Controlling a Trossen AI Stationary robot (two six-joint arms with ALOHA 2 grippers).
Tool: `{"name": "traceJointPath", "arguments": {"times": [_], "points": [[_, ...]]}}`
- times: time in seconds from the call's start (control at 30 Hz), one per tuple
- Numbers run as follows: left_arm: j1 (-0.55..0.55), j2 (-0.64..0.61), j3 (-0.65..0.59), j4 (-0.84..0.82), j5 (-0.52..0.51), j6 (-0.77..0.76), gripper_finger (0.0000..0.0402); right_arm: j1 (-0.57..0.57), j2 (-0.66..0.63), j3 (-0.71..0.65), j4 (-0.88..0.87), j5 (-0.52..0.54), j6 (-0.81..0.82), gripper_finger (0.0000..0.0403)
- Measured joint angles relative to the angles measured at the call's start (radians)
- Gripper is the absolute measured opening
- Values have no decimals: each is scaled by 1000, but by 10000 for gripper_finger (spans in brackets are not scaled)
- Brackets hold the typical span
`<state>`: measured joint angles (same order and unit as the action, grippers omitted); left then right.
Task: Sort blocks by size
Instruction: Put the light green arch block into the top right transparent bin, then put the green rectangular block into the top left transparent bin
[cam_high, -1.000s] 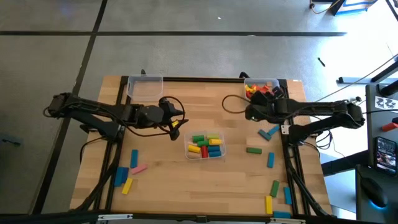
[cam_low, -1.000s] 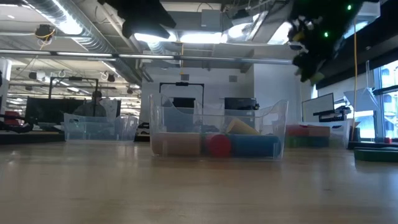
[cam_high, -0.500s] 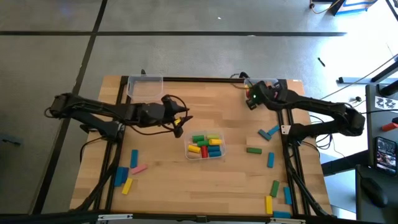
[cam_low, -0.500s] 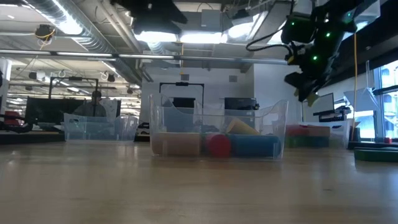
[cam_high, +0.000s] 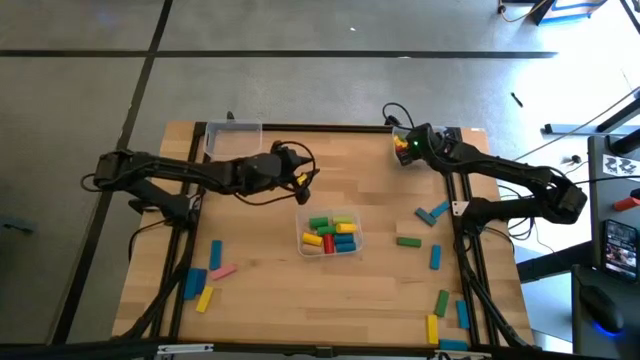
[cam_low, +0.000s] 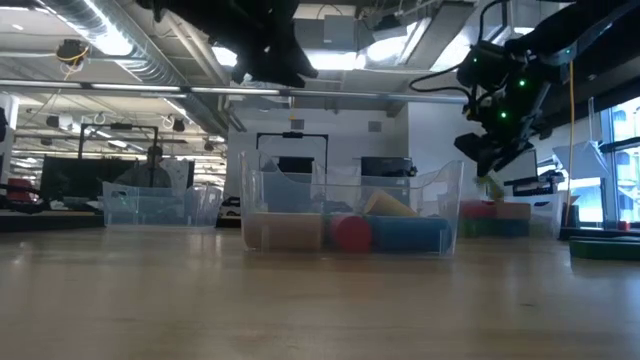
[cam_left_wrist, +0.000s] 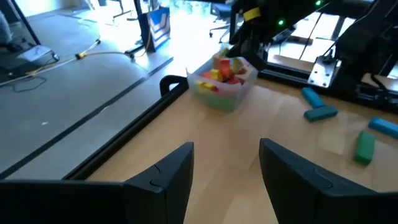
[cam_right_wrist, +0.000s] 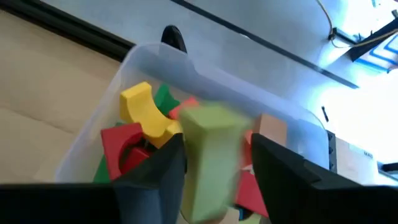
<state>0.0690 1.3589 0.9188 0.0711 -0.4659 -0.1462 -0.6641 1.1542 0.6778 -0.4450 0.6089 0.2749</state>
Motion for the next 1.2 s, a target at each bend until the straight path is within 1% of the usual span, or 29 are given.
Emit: {"name": "traceJointPath", "arguments": {"times": [0.2,0.33,0.5,0.57,0.77,0.9,1.1,1.2], "points": [[-1,-5,0,-11,1,-4,175,3,0,-3,2,6,-5,240],[-4,-5,0,-11,1,-4,175,3,0,-3,2,-28,-20,264],[-4,-5,0,-11,1,-4,175,4,-1,-3,6,-38,-22,273],[-4,-5,0,-12,1,-3,175,8,-9,-3,3,-64,-22,272],[-4,-5,0,-12,1,-4,175,114,-107,-3,-19,-120,-16,269],[-4,-5,0,-12,1,-3,175,202,-192,-2,-117,-211,13,269],[-4,-5,0,-12,1,-3,175,360,-291,-2,-331,-422,88,269],[-4,-5,0,-12,1,-3,175,466,-304,-2,-419,-524,117,269]]}}
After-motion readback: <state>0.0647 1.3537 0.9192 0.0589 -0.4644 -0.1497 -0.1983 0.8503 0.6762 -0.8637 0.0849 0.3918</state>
